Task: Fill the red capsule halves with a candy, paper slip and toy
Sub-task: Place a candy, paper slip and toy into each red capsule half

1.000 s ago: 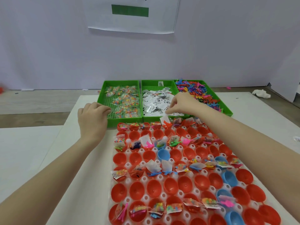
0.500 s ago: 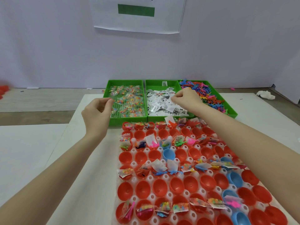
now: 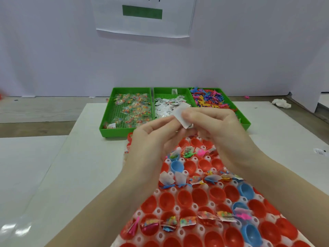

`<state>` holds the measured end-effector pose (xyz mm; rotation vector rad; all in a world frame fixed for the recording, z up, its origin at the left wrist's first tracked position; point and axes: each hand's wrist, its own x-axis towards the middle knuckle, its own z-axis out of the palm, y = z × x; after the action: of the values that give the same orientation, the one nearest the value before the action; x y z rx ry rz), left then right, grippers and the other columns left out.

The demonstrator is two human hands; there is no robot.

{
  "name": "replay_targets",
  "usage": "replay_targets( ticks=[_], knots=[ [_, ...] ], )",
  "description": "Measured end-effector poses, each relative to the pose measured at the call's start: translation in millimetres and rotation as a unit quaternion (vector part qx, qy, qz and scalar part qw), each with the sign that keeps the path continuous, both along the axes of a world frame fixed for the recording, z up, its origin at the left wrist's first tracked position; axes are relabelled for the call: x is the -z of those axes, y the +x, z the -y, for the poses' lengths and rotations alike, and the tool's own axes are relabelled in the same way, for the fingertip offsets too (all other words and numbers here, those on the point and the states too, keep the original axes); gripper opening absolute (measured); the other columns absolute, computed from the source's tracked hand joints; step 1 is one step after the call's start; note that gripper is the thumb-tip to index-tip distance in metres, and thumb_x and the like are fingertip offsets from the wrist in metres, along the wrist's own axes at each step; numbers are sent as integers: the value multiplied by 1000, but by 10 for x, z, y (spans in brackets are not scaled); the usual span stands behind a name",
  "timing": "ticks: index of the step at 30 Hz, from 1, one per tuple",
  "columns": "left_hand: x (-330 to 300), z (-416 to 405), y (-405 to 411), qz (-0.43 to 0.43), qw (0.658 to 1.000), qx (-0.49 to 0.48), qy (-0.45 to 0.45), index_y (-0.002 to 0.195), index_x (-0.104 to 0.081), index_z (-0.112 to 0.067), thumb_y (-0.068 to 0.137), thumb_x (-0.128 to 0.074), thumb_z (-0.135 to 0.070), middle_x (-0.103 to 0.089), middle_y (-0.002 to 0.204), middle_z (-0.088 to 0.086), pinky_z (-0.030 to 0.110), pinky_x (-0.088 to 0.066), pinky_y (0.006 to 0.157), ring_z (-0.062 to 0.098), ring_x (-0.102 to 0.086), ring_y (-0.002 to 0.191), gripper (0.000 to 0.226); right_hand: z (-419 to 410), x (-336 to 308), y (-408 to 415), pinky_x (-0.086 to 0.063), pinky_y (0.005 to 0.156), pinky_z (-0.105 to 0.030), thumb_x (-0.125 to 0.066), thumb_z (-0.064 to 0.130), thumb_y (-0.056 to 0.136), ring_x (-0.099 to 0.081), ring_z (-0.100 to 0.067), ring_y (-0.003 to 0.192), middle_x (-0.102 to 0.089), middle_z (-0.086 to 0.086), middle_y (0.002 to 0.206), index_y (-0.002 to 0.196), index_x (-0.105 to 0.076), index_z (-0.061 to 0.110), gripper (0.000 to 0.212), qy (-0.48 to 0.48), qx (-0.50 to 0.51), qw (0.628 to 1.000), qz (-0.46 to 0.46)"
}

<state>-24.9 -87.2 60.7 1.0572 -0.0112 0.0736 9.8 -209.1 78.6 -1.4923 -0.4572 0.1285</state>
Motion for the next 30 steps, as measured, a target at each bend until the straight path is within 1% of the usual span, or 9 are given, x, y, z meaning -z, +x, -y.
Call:
replay_targets(
  ticks=[2, 5, 7, 11, 15, 18, 22, 26, 30],
  knots=[
    [1, 74, -124, 0, 999, 25, -26, 90, -74, -5, 67, -63, -16, -73, 90, 11, 17, -54, 72, 17, -71, 85, 27, 57, 43, -108, -47, 61, -11, -64, 16, 75, -63, -3, 62, -68, 7, 65, 87, -72, 17, 14, 14, 39, 999, 24],
    [54, 164, -245, -8, 1000, 3, -24, 93, -71, -1, 66, -66, -16, -74, 86, 9, 17, -54, 70, 16, -71, 81, 31, 137, 127, -241, -43, 64, -27, -65, 29, 68, -44, -19, 59, -43, 3, 54, 97, -69, 29, 30, -52, 108, 990, 79],
    [75, 204, -311, 4, 1000, -11, -8, 84, -74, -4, 63, -67, -16, -74, 79, 6, 15, -53, 65, 14, -71, 74, 26, 195, 145, -325, -45, 62, -23, -67, 34, 63, -41, -14, 59, -41, 3, 56, 97, -68, 31, 34, -59, 119, 988, 76],
    [97, 220, -392, -2, 999, -28, 24, 73, -76, -12, 58, -68, -18, -71, 68, 3, 14, -52, 59, 14, -70, 64, 18, 325, 146, -462, -46, 54, -13, -69, 37, 63, -48, -3, 57, -50, 6, 62, 96, -70, 21, 37, 18, 71, 996, -46],
    [101, 227, -456, -5, 996, 0, 87, 72, -76, -14, 66, -68, -15, -71, 68, 2, 15, -51, 59, 13, -67, 61, 10, 454, 143, -545, -44, 48, -15, -48, 14, 71, -48, -3, 55, -54, 4, 64, 105, -66, 11, 39, 140, 10, 980, -139],
    [128, 238, -498, 11, 988, 4, 152, 74, -75, -14, 79, -63, -5, -69, 62, -1, 16, -51, 57, 7, -63, 57, 16, 525, 141, -623, -48, 57, -13, -48, 4, 75, -58, -3, 60, -64, 6, 69, 111, -60, 15, 39, 102, 37, 992, -66],
    [142, 267, -535, 37, 976, 11, 215, 76, -74, -22, 82, -66, -11, -68, 64, -5, 14, -50, 55, 2, -60, 56, 15, 596, 123, -702, -52, 63, -14, -59, 11, 64, -69, -12, 66, -66, 9, 79, 107, -56, 19, 44, 24, 114, 992, 45],
    [168, 304, -543, 80, 949, 4, 306, 84, -72, -30, 82, -67, -16, -66, 72, -1, 26, -55, 61, 0, -58, 59, 15, 692, 56, -751, -54, 58, -16, -72, 17, 49, -69, -13, 60, -72, 1, 72, 100, -59, 17, 53, 11, 122, 992, 43],
    [118, 341, -548, 142, 911, 29, 386, 99, -70, -29, 84, -64, -21, -65, 77, -8, 35, -53, 66, 4, -58, 69, 18, 781, -57, -796, -53, 59, -15, -72, 21, 49, -70, -13, 64, -73, -3, 69, 86, -71, 20, 38, -53, 54, 996, 53]
  ],
)
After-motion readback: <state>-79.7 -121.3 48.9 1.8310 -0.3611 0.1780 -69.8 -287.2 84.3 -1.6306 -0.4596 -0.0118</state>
